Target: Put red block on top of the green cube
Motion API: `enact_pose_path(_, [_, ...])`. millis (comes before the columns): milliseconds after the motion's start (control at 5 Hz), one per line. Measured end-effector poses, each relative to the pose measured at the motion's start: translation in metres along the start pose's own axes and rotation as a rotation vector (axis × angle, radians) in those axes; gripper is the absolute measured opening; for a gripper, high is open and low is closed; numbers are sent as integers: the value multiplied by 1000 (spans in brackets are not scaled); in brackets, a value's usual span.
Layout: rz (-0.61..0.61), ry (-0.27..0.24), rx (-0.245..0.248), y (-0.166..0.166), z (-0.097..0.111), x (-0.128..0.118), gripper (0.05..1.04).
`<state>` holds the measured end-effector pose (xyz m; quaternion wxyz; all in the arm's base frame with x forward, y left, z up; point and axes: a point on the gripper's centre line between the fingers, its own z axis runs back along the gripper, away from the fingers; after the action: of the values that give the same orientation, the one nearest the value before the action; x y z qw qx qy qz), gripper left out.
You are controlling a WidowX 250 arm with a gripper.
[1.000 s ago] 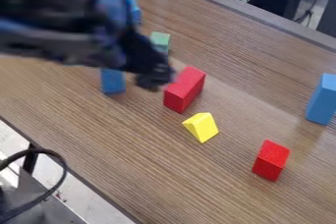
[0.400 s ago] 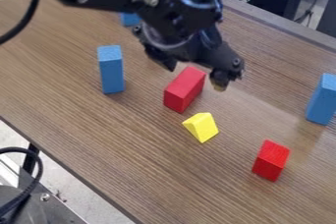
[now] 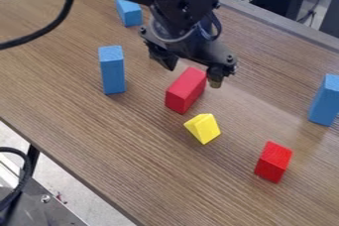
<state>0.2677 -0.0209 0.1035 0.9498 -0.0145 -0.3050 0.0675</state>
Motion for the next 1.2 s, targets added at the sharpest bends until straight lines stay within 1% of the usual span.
enact_pose_path(200, [-8,0,0,5,-13,2,1000])
enact_pose_path(800, [-58,-22,-9,8,-47,7,1000])
enact_pose_path(1000, [-66,-26,5,10,-58,5,999])
enact_pose_path(1200, [-63,-38,11,13,-63,7,1000])
